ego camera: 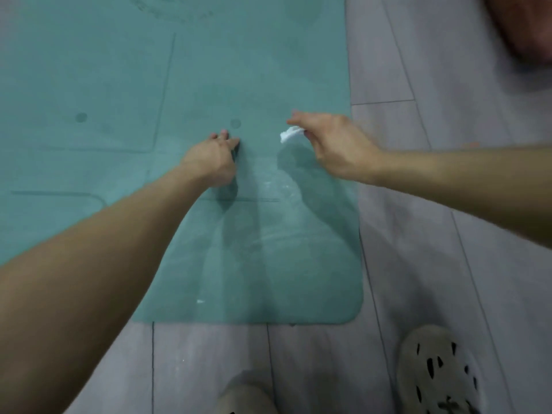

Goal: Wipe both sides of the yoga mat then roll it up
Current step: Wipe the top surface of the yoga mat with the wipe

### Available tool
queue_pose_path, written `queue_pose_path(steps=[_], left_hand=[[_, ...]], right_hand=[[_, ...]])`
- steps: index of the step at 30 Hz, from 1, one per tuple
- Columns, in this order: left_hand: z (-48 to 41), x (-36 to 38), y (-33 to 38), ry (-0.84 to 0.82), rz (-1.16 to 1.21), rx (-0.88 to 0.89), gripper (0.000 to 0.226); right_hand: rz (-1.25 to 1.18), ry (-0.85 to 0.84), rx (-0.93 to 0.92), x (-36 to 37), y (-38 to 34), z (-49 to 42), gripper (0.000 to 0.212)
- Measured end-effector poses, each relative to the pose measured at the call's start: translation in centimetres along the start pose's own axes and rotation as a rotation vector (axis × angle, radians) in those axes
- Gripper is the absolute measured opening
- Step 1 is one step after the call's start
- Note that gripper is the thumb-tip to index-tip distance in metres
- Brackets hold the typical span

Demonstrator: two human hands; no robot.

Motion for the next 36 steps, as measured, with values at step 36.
queue_pose_path(steps=[36], left_hand=[[1.6, 1.8, -5.9, 0.013, 0.077, 0.031, 0.086]], right_hand=[[0.175, 0.002, 0.122, 12.1, -1.1, -2.9, 0.077]])
Point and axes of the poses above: each hand's wrist, its own z-axis away from the middle knuckle, its own x-axis out of the palm, y = z × x, the point moved 1 cm from there along -z, towards the middle knuckle, and after that the axes turned 11 degrees about -z, right-handed, at the moved point
